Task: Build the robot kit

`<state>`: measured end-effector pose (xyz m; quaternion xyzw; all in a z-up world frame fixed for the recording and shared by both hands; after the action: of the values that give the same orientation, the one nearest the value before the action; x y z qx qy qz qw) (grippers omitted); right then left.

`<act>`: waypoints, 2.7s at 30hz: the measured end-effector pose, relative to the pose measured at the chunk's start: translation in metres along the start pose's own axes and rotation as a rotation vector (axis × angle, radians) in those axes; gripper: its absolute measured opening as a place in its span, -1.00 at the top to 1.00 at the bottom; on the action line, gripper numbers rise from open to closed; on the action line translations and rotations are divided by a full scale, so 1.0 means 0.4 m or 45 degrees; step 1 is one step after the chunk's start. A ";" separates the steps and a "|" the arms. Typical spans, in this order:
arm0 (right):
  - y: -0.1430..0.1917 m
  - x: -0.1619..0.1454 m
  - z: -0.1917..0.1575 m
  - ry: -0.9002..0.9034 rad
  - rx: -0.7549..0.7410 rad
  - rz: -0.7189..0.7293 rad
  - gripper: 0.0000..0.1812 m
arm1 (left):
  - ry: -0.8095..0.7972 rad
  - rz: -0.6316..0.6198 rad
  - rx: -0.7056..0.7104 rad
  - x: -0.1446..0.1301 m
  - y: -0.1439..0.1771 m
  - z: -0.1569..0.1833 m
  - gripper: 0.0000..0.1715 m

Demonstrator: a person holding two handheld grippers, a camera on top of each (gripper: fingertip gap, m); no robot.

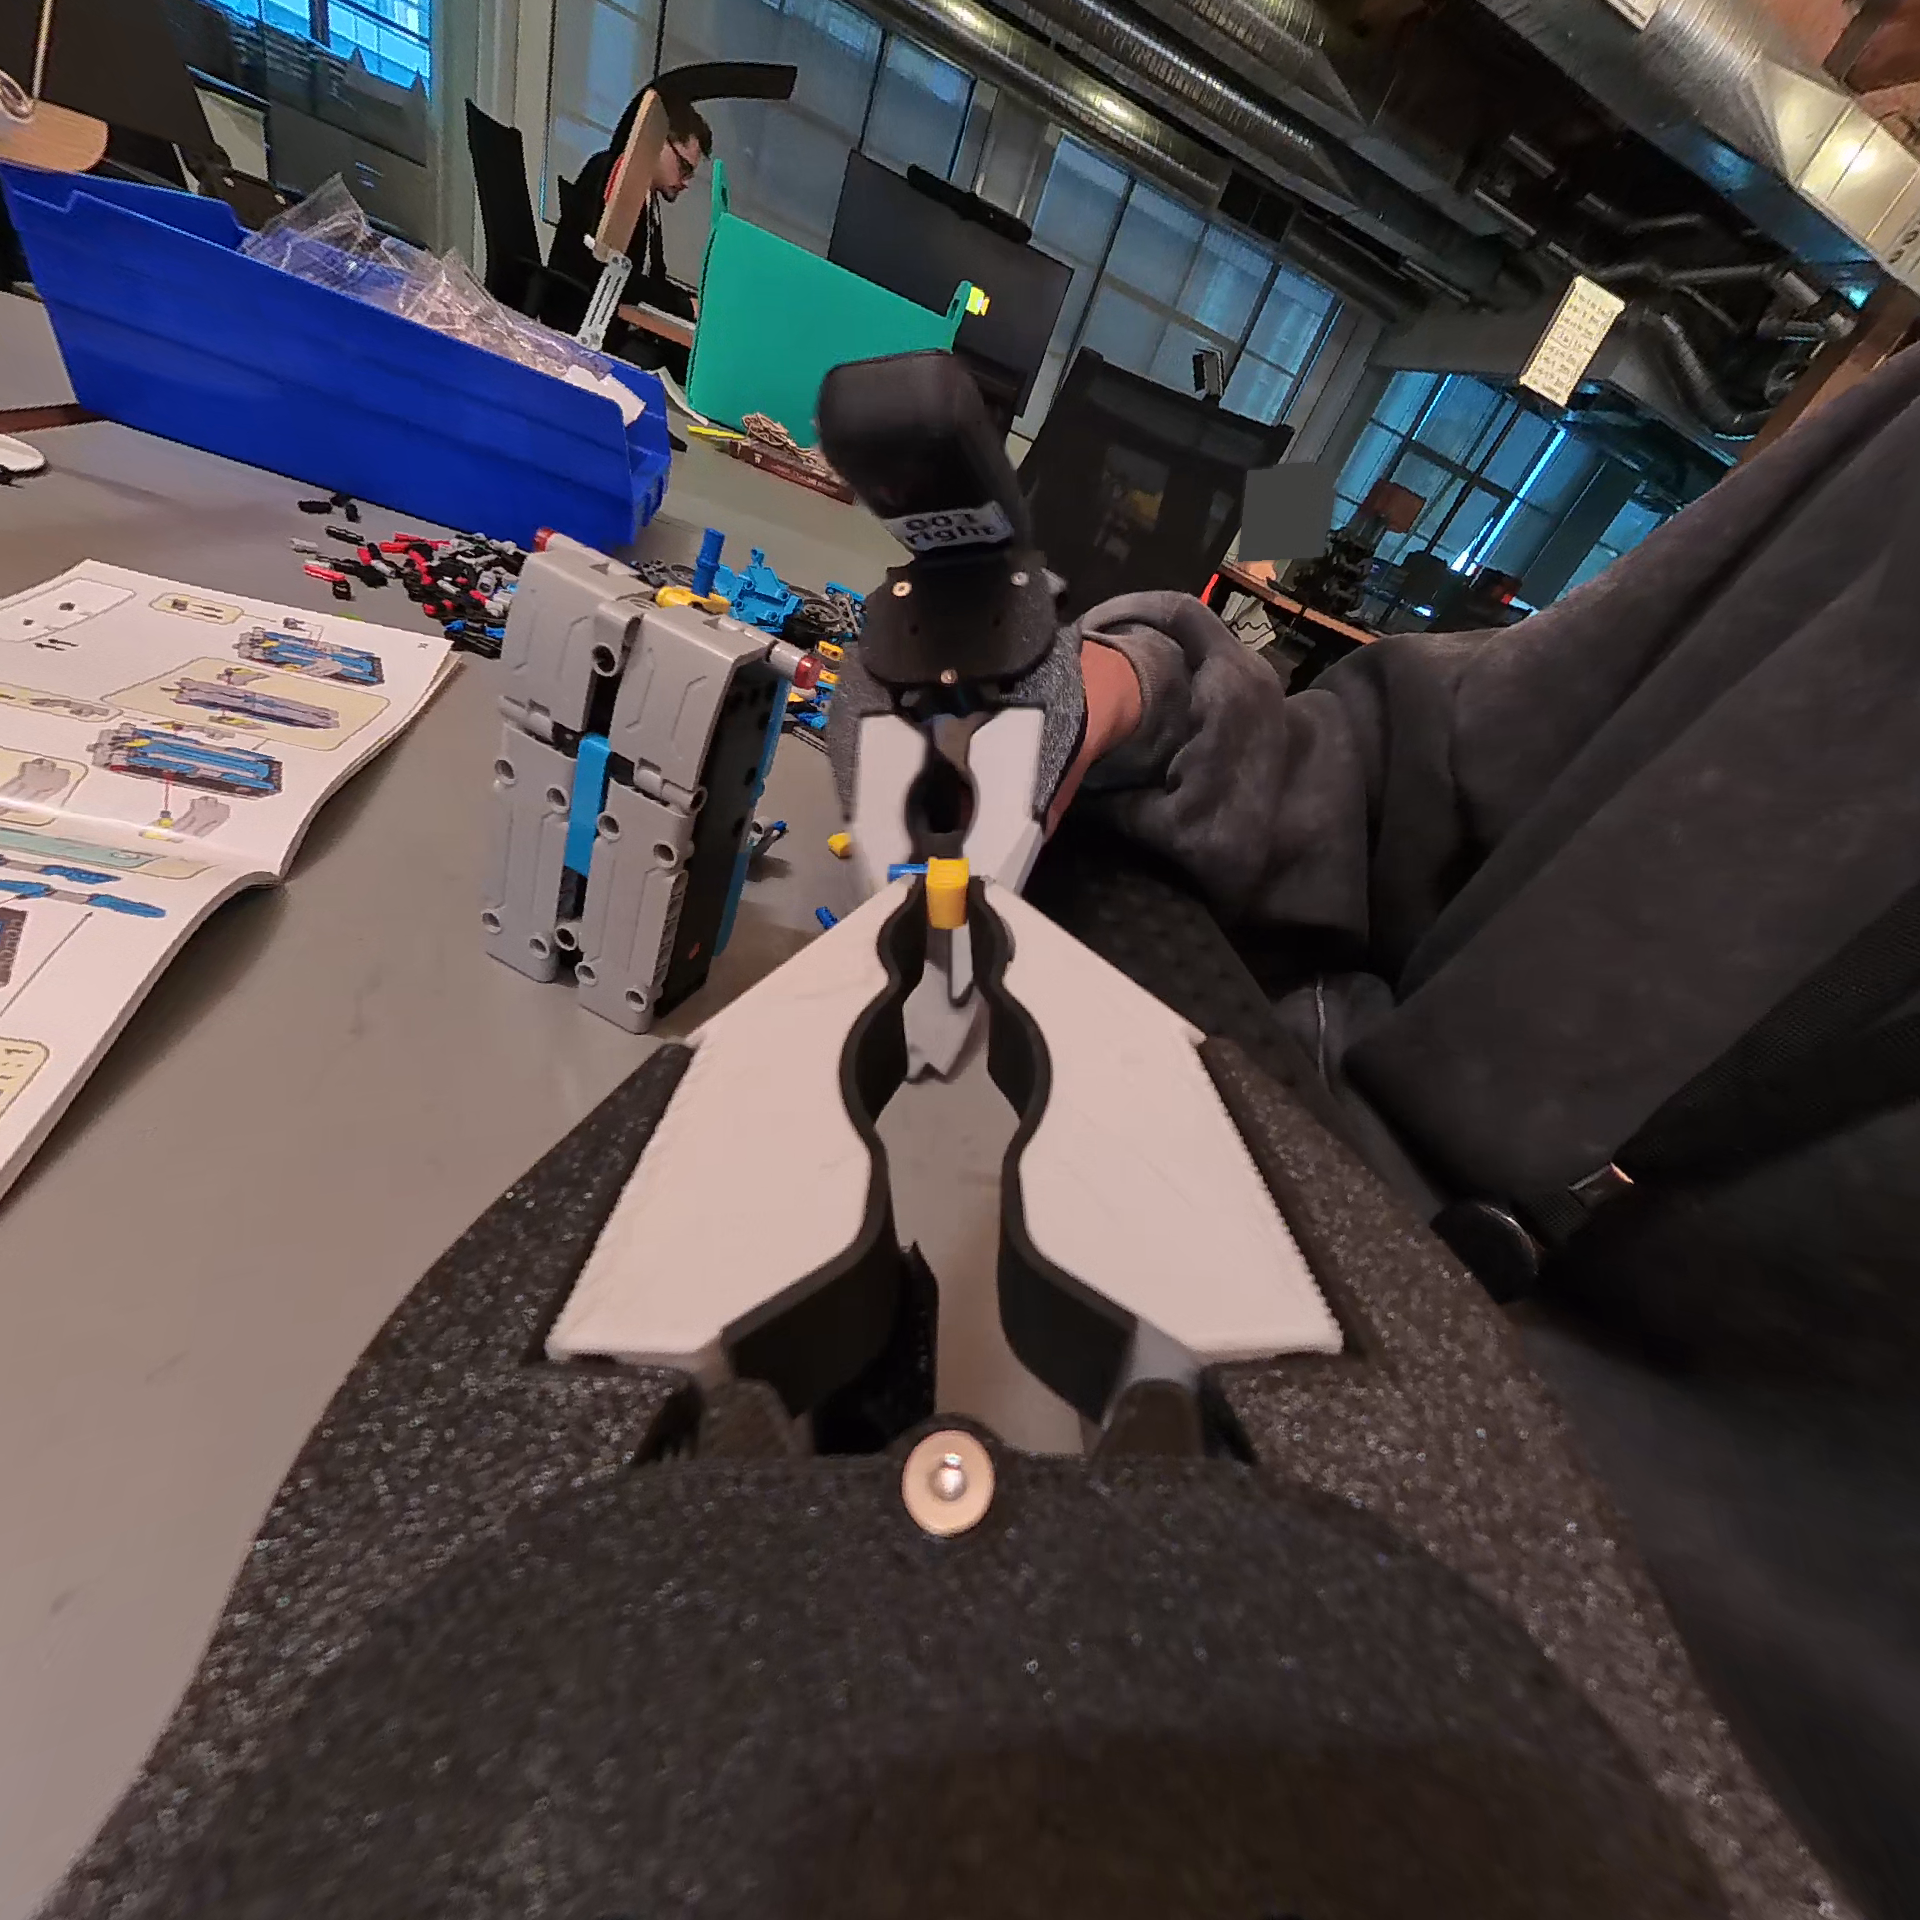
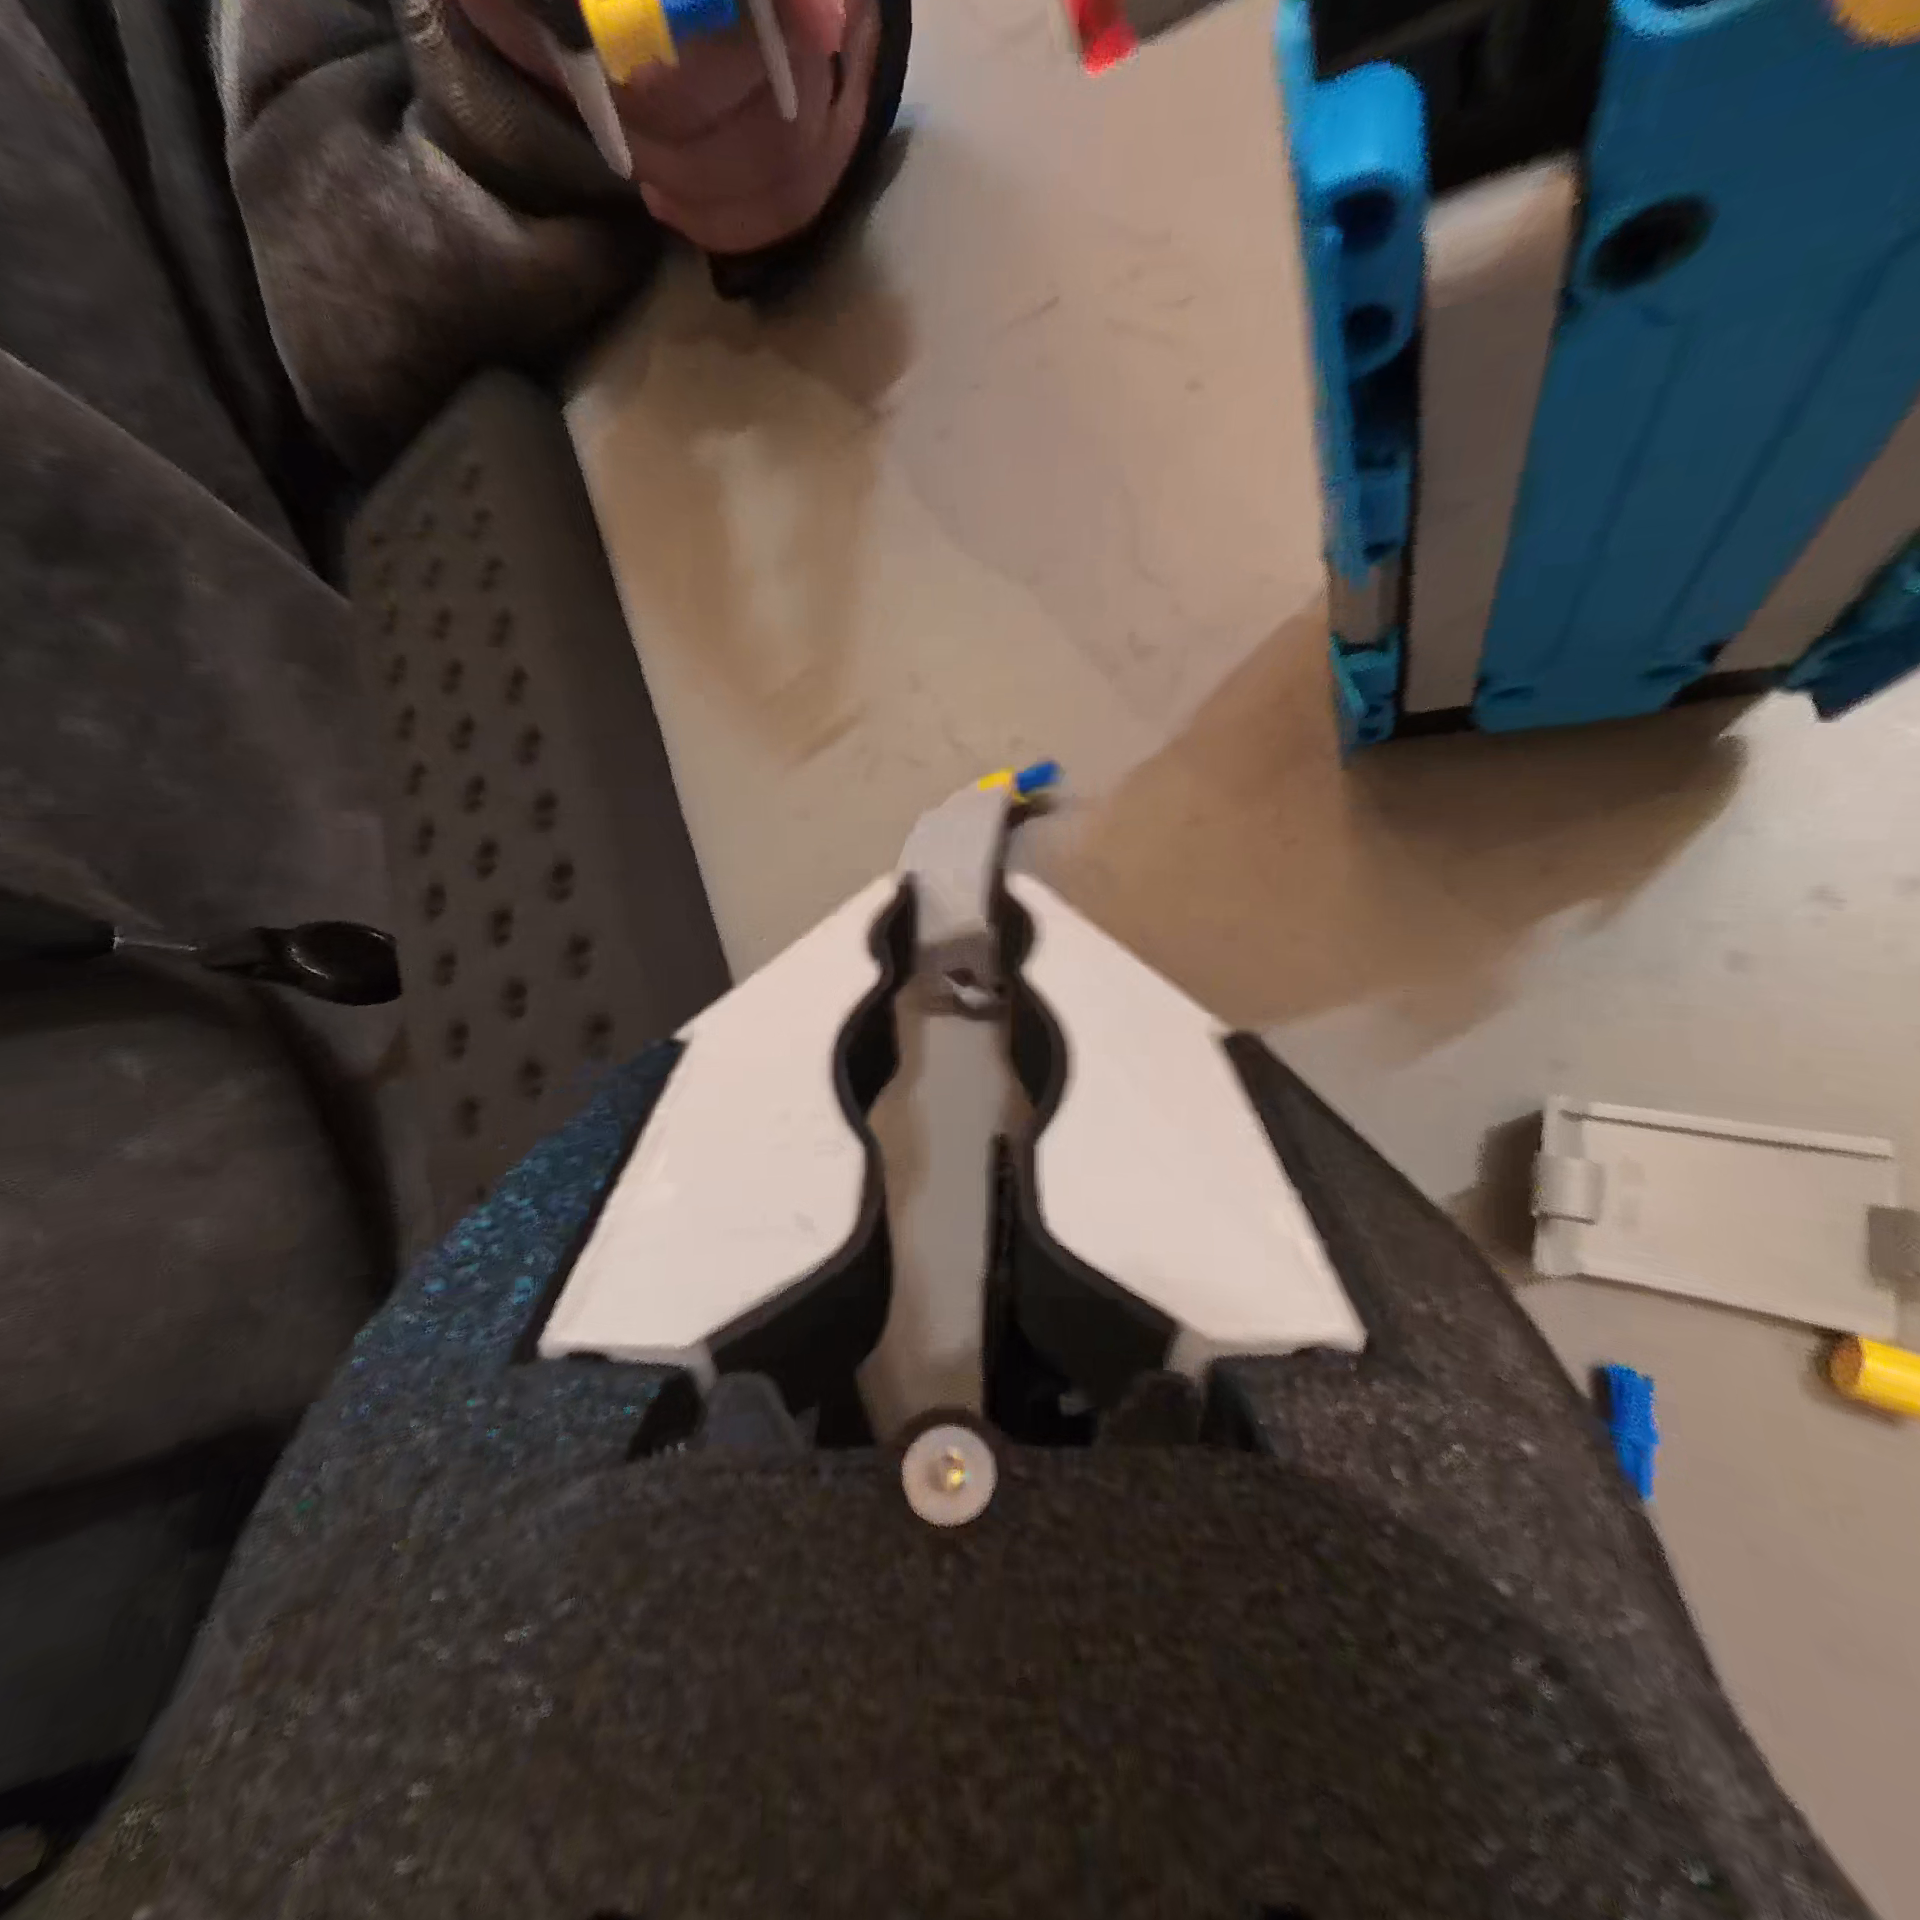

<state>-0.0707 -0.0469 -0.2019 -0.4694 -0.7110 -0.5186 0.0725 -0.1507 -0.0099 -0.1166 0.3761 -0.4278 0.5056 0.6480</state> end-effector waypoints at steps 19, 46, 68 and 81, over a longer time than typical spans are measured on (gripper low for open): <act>0.005 0.000 0.002 0.308 -0.226 -0.076 0.97 | 0.000 -0.002 -0.004 -0.001 0.001 0.001 0.92; 0.036 0.191 -0.121 0.444 -0.109 0.582 0.66 | -0.010 -0.026 -0.061 -0.008 -0.003 0.020 0.92; 0.026 0.232 -0.209 1.281 -0.780 0.726 0.91 | 0.519 -0.004 -0.555 -0.007 -0.021 0.121 0.93; 0.020 0.222 -0.217 1.187 -0.665 0.730 0.92 | 0.593 -0.033 -0.606 -0.018 -0.027 0.130 0.93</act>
<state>-0.1468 -0.0641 -0.1052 -0.3677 -0.2988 -0.7868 0.3955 -0.1502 -0.0624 -0.1057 0.0939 -0.3697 0.4556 0.8043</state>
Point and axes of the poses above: each gripper's, where its closed fingertips meet, y back along the fingers, x out of its top, z = x × y across the jaws, the point moved 1 cm from there along y, back along the fingers, and after that the axes turned 2 degrees about -z, right-handed, at the moved point
